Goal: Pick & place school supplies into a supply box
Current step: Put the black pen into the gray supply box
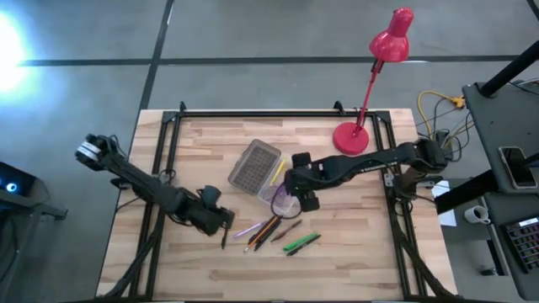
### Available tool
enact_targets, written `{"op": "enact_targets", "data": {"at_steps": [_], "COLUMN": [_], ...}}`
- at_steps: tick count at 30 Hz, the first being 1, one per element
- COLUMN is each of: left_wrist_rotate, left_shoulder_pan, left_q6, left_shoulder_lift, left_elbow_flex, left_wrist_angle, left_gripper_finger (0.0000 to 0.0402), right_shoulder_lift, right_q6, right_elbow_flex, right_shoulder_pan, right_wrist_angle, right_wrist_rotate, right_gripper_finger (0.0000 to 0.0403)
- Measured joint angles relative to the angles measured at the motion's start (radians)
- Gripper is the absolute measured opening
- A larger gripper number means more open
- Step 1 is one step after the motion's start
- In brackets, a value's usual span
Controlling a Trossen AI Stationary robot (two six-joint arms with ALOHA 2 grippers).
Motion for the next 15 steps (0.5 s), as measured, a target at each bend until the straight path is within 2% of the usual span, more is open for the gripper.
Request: {"op": "enact_targets", "data": {"at_steps": [4, 8, 12, 15], "left_wrist_rotate": [0.064, 0.069, 0.069, 0.070], "left_shoulder_pan": [0.000, 0.002, 0.002, 0.002], "left_q6": [-0.072, -0.133, -0.139, -0.142], "left_shoulder_lift": [0.165, 0.270, 0.280, 0.279], "left_elbow_flex": [0.109, 0.198, 0.222, 0.192], "left_wrist_angle": [-0.145, -0.301, -0.214, -0.121], "left_gripper_finger": [0.0159, 0.0174, 0.0175, 0.0175], "right_shoulder_lift": [-0.033, -0.072, -0.117, -0.159], "right_q6": [0.101, 0.183, 0.224, 0.242], "right_elbow_flex": [-0.025, -0.053, -0.096, -0.135], "right_shoulder_pan": [0.028, 0.040, 0.040, 0.040], "right_wrist_angle": [-0.062, -0.102, -0.123, -0.115], "right_wrist_rotate": [0.012, 0.014, 0.014, 0.016], "right_gripper_finger": [0.0272, 0.0279, 0.0276, 0.0274]}}
